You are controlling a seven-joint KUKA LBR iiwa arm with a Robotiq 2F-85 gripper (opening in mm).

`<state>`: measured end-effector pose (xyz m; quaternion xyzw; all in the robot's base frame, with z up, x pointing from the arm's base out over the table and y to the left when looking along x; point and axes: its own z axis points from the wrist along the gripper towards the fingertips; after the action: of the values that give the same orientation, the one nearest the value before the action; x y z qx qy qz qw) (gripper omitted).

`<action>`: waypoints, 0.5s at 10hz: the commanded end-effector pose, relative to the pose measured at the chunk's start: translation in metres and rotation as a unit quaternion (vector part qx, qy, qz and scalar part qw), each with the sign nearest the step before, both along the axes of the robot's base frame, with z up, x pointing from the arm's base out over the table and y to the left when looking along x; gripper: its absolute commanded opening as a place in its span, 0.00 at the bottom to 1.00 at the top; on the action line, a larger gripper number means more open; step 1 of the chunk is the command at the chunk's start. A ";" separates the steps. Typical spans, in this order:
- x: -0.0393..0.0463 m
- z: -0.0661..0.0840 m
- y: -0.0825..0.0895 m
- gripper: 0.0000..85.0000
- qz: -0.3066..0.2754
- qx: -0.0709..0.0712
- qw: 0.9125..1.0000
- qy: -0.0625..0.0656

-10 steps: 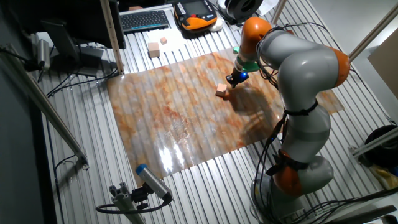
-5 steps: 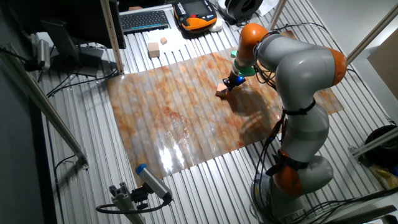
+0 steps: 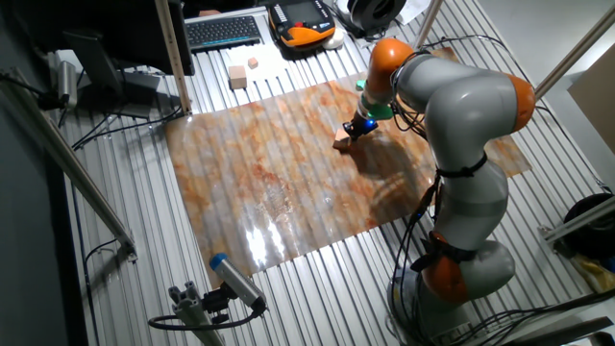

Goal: Approach and touch the side of the small block

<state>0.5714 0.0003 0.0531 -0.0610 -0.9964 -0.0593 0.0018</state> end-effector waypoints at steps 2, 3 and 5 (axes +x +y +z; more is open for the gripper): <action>0.0007 0.000 0.005 0.00 -0.042 0.042 0.998 0.007; 0.0018 0.001 0.008 0.00 -0.047 0.040 0.998 0.008; 0.0024 0.003 0.009 0.00 -0.049 0.036 0.998 0.008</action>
<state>0.5739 0.0095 0.0561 -0.1096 -0.9895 -0.0941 0.0088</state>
